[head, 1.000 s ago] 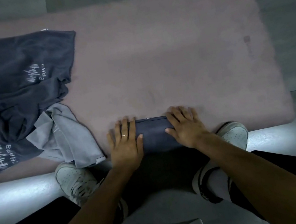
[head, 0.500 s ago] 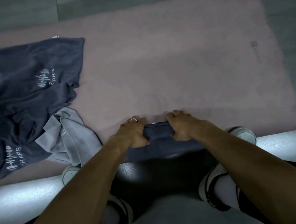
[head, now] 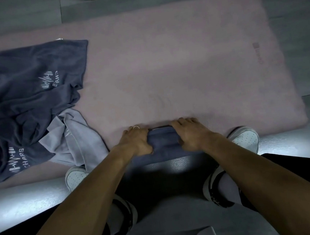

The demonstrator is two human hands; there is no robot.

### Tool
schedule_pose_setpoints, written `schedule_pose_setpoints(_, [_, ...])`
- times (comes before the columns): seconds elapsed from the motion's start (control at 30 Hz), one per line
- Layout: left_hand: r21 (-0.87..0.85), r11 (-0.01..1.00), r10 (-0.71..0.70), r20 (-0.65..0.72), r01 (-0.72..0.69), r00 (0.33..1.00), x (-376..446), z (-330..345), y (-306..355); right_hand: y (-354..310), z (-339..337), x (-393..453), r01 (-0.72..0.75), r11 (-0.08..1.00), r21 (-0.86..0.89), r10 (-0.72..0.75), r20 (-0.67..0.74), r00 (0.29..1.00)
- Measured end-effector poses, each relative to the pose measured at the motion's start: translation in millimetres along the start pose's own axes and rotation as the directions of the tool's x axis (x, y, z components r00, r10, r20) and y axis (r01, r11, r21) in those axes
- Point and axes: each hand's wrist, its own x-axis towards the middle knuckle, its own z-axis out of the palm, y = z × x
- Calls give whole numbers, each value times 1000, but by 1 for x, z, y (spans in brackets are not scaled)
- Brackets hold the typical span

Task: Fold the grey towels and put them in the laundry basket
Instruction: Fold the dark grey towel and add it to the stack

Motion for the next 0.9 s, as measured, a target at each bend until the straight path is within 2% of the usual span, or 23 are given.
schedule_pose_setpoints(0.2, [80,996,43,-80,-37,996,-32,10,7,-8,-3,-19,21,996,-87,-20,15,1000])
schedule_pose_setpoints(0.3, [184,981,112,-241,-68,964,-50,5,11,-14,-10,-32,40,995,-87,-43,-34,998])
schedule_pose_setpoints(0.43, [213,967,216,-407,-138,887,-83,-27,9,-22,-44,-53,140,990,-20,-141,-148,979])
schedule_pose_setpoints(0.57, [202,968,220,-392,-150,893,-113,-71,1,-33,-90,-68,262,941,-217,-306,-204,930])
schedule_pose_setpoints(0.7, [299,911,376,-318,-284,870,-131,-114,15,-23,-162,-84,218,873,-436,-313,-160,936])
schedule_pose_setpoints(0.77, [263,908,402,-335,-326,852,-131,-138,25,-13,-192,-91,193,848,-494,-294,-135,946])
schedule_pose_setpoints(0.9, [11,903,389,-450,-430,804,-107,-181,32,11,-230,-91,168,833,-527,-246,-80,966])
